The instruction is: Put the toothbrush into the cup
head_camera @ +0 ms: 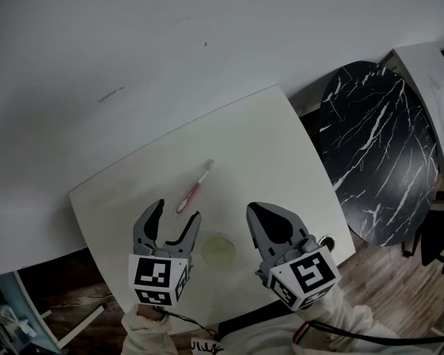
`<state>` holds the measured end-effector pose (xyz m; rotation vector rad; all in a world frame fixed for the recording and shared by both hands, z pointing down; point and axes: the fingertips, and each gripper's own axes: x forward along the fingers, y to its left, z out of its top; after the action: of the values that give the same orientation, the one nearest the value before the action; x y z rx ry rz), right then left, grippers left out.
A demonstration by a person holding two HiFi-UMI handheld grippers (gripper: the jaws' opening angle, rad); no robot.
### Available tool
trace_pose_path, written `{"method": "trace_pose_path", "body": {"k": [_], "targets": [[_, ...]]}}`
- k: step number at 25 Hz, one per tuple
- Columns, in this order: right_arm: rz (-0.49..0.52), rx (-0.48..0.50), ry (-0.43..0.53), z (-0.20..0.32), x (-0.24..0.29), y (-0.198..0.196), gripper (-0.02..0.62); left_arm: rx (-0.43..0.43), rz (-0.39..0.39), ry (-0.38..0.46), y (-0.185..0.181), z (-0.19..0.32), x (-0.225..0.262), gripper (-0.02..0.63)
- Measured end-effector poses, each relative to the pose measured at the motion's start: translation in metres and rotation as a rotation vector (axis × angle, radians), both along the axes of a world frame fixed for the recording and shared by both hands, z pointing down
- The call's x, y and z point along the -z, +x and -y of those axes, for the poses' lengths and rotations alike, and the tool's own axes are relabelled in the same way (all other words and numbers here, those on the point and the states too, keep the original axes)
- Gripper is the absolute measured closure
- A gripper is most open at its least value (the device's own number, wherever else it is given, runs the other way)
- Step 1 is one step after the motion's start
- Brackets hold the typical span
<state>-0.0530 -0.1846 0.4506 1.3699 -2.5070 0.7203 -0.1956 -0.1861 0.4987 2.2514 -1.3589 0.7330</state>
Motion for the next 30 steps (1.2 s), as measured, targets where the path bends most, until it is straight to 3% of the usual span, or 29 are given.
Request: {"method": "trace_pose_path", "body": {"k": [8,14,24,30], "targets": [[-0.021,-0.044,-0.020,0.027,-0.018,0.004,0.591,-0.141,0.079,-0.087,0.007,0.030,-0.031,0.302],[-0.016,-0.077,-0.027,0.038,-0.027,0.007,0.591,-0.207,0.091,-0.156,0.015,0.046,-0.059,0.304],[-0.009,-0.114,-0.049,0.044,-0.038,0.020,0.591,-0.264,0.107,-0.253,0.025,0.061,-0.103,0.311],[-0.011,-0.118,-0.056,0.045,-0.044,0.021,0.591,-0.308,0.127,-0.309,0.032,0.064,-0.122,0.365]]}}
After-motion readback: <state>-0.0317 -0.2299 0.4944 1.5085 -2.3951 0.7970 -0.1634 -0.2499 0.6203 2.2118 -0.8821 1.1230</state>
